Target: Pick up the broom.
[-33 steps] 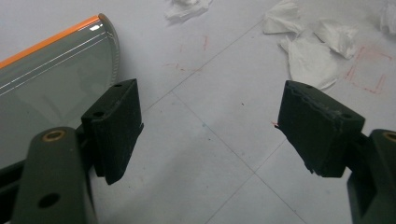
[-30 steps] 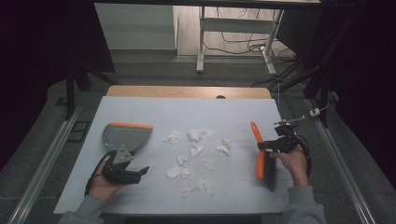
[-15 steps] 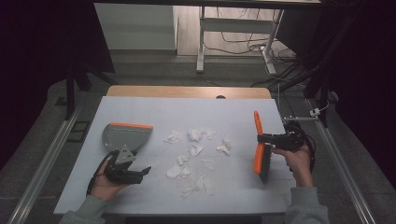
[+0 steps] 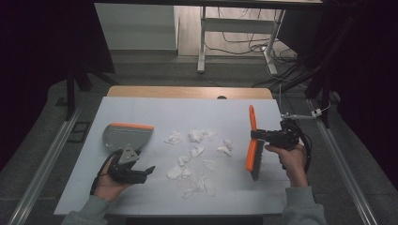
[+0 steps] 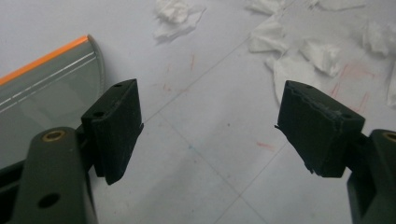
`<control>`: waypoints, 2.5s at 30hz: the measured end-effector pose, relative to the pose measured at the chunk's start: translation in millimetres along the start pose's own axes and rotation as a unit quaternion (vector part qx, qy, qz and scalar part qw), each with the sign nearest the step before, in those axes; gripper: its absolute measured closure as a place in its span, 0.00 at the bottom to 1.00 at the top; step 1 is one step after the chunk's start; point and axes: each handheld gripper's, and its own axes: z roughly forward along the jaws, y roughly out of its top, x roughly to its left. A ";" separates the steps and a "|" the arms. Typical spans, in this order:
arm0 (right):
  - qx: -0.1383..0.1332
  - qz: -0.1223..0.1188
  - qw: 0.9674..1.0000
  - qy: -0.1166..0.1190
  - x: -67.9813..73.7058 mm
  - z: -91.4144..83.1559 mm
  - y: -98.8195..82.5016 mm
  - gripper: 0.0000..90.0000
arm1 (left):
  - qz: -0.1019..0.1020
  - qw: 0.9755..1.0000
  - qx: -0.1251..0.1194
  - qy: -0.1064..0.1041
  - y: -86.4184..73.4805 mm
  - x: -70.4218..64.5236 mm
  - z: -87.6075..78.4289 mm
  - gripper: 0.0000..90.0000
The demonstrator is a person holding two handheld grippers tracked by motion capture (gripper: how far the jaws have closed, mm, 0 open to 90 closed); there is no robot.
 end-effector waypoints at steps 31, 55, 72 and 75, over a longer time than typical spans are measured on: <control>-0.062 -0.024 0.998 0.014 58.1 62.9 7.0 0.79 | 0.050 0.994 -0.054 -0.084 68.8 -64.5 35.7 0.26; -0.127 0.021 0.992 0.013 88.8 91.5 -5.2 0.79 | 0.020 0.990 -0.105 -0.093 89.3 -94.3 70.4 0.40; -0.167 0.039 0.985 0.026 104.8 89.1 -10.4 0.79 | -0.031 0.988 -0.128 -0.076 88.6 -80.7 74.0 0.86; -0.167 0.037 0.985 0.028 106.2 90.6 -10.6 0.79 | -0.030 0.989 -0.123 -0.073 87.9 -76.2 72.6 0.87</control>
